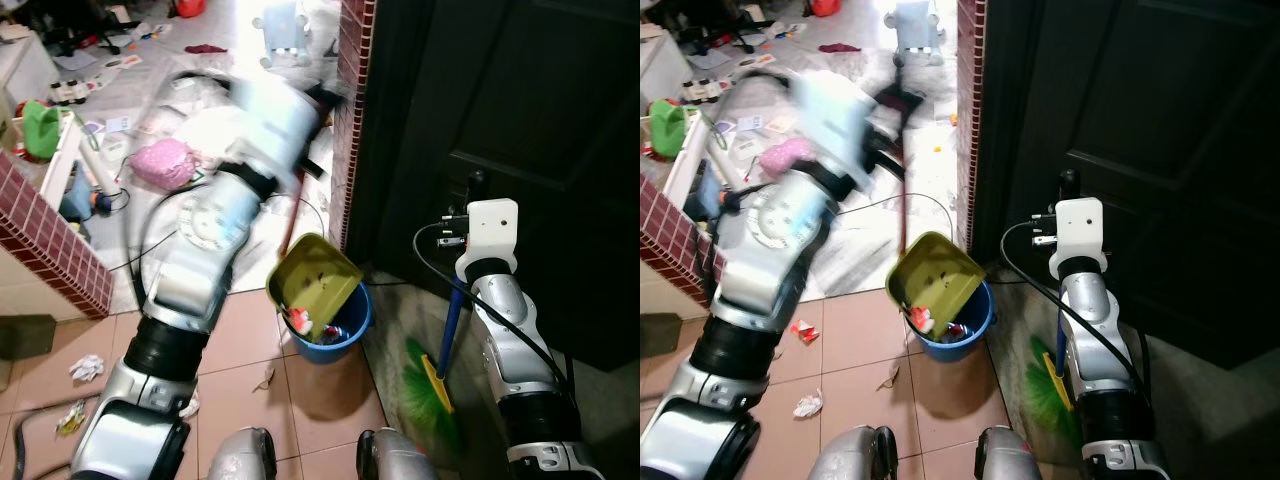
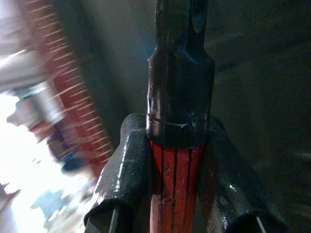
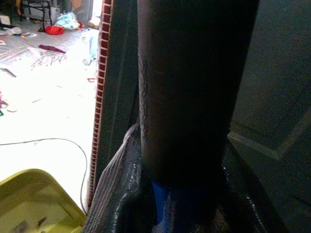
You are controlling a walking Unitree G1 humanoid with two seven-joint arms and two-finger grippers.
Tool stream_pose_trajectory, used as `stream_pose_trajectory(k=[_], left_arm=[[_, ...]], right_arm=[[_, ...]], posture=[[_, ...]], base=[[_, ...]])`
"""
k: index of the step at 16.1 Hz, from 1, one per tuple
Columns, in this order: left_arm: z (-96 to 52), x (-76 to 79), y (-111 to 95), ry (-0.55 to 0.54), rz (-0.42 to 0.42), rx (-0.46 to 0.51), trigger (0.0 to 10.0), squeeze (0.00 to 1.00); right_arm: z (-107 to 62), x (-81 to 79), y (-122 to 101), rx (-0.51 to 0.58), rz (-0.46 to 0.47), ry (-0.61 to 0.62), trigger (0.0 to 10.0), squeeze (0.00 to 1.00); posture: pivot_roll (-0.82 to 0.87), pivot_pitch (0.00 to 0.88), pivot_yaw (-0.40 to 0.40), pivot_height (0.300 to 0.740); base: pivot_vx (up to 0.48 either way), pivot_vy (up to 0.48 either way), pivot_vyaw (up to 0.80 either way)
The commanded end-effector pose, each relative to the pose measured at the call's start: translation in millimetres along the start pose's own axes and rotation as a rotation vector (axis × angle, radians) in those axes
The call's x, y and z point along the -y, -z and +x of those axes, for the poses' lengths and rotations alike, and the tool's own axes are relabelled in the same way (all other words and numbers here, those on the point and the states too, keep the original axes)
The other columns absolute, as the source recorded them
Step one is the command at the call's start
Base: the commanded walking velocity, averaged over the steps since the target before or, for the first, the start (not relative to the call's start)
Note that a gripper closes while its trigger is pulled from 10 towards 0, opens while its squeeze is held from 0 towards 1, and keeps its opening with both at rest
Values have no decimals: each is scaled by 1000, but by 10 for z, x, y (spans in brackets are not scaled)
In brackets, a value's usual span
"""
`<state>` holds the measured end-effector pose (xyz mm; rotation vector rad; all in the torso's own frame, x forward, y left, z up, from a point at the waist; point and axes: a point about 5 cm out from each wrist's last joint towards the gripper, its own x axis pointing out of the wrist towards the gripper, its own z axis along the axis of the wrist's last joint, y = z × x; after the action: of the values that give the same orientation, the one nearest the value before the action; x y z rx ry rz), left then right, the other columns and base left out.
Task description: Sweep floor
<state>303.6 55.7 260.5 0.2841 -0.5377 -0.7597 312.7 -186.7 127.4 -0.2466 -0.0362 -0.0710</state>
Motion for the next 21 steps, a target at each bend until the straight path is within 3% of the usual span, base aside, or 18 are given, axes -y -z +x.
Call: stream_pose_trajectory(k=[1, 2, 3, 9, 10, 13, 14, 16, 17, 18, 19, 20, 21], left_arm=[[8, 212, -152, 181, 70, 54, 10000, 0], [-10, 408, -225, 323, 113, 76, 10000, 0], [-13, 442, -246, 342, 131, 88, 10000, 0], [-11, 422, -300, 321, 171, 98, 10000, 0], [10, 362, -331, 267, 111, 102, 10000, 0], [75, 141, -332, 150, 80, 86, 10000, 0], [86, 87, -326, 115, 31, 77, 10000, 0], [102, -6, -344, 69, 38, 71, 10000, 0], [98, 6, -356, 85, 112, 79, 10000, 0], [93, 17, -331, 69, -30, 66, 10000, 0], [96, 5, -341, 69, 62, 74, 10000, 0], [126, -120, -389, -3, 0, 92, 10000, 0], [137, -233, -431, -64, 30, 110, 10000, 0]], right_arm=[[26, 9, -66, 29, -7, -2, 10000, 0], [23, 8, -73, 32, -8, -5, 10000, 0], [25, 6, -76, 33, -9, -6, 10000, 0], [72, 13, -78, 34, -18, -11, 10000, 0], [78, -2, -78, 35, -18, -14, 10000, 0], [76, -10, -77, 36, -19, -18, 10000, 0], [76, -7, -73, 36, -19, -18, 10000, 0], [73, 0, -67, 35, -20, -17, 10000, 0], [72, 0, -65, 35, -20, -18, 10000, 0], [67, -9, -63, 35, -20, -19, 10000, 0], [64, -15, -65, 35, -20, -20, 10000, 0], [62, -13, -60, 35, -20, -21, 10000, 0], [60, -12, -53, 33, -20, -20, 10000, 0]], posture=[[-42, 105, 20, 740], [-40, 105, 19, 740], [-41, 104, 19, 740], [-41, 100, 11, 740], [-40, 98, 9, 740], [-41, 97, 10, 740], [-41, 97, 10, 740], [-40, 97, 10, 740], [-40, 97, 10, 740], [-39, 99, 11, 740], [-39, 100, 11, 740], [-39, 100, 11, 740], [-39, 100, 11, 740]], base=[[0, 0, 0], [0, 0, 0], [0, 0, 0], [0, 0, 0], [0, 0, 0], [0, 0, 0], [0, 0, 0], [0, 0, 0], [0, 0, 0], [0, 0, 0], [0, 0, 0], [0, 0, 0], [0, 0, 0]])
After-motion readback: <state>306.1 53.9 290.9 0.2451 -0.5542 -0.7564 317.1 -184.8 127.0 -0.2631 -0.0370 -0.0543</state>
